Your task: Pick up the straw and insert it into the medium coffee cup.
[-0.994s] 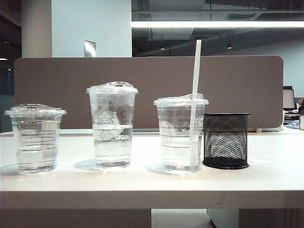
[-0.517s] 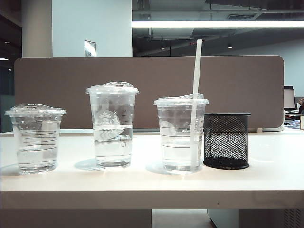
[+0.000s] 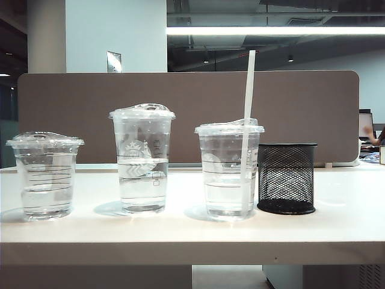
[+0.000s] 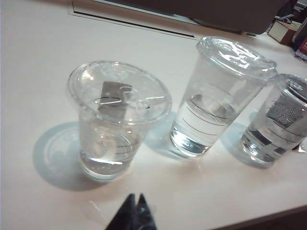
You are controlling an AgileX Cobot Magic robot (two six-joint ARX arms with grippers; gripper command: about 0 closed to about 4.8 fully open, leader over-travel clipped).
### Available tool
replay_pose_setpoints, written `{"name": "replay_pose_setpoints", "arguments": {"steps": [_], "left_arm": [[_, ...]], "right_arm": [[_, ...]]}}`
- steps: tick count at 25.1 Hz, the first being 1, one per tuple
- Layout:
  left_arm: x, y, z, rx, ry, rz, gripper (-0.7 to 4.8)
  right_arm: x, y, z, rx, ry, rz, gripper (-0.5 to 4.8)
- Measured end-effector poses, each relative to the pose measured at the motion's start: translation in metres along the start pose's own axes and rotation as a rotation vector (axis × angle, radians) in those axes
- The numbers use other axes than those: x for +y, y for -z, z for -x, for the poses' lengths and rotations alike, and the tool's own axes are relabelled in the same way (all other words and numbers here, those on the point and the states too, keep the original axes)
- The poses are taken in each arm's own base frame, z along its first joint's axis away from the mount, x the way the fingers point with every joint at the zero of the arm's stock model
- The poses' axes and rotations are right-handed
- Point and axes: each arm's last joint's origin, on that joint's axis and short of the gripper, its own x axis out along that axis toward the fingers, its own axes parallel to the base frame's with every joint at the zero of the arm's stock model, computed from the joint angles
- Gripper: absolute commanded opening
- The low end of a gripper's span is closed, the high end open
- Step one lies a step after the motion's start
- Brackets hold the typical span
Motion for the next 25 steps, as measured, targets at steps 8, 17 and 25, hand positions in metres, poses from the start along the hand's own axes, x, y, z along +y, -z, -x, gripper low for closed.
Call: {"name": "replay_pose_setpoints", "arguments": {"steps": [8,17,25], "left_arm": [[0.0,0.0,0.0,0.0,0.0,0.0,-0.04],[0.0,0.0,0.0,0.0,0.0,0.0,-0.04],[0.0021,-0.0003,-0.0002,-0.013,-0.067,-0.133,-0.03]], "right_arm": [[-0.0001,0.0011,0.0,0.012,0.002,-0.003,-0.01],[-0.0001,0.0011,0.0,0.012,0.002,-0.003,0.0],[-0.0001,0.0011,0.0,0.012,0.002,-0.003,0.0]]}}
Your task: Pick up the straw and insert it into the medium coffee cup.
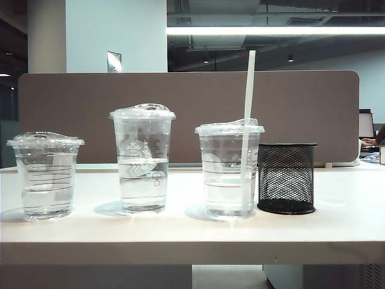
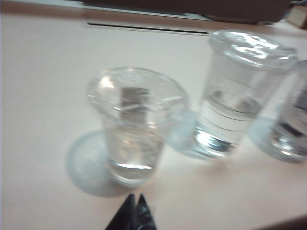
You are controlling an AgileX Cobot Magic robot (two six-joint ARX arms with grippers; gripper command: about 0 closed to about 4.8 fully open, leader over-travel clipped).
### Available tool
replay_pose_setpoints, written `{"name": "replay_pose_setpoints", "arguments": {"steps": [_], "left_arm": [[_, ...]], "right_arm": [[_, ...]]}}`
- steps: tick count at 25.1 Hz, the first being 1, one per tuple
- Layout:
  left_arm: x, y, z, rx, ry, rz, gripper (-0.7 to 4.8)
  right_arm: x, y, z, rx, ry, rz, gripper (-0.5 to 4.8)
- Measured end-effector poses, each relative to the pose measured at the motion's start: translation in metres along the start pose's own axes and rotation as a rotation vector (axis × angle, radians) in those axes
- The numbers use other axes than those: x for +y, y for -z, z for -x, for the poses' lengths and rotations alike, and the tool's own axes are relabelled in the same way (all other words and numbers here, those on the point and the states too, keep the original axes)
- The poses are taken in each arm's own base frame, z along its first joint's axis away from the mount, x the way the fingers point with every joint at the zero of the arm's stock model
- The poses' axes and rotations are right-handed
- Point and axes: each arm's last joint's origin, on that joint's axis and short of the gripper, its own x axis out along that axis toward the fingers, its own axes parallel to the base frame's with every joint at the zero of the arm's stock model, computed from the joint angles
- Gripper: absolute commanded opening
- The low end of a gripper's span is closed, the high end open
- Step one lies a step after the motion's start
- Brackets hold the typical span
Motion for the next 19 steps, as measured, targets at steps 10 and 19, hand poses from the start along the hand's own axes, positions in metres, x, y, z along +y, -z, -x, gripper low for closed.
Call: {"name": "replay_pose_setpoints", "arguments": {"steps": [10,19], "left_arm": [[0.015,0.012,-0.006,-0.055,-0.262,-0.012,-0.03],[0.015,0.012,-0.006,-0.054,-0.269,-0.019,-0.03]], "right_arm": [[0.0,0.0,0.0,0.0,0.0,0.0,0.0],[0.0,0.0,0.0,0.0,0.0,0.0,0.0]]}}
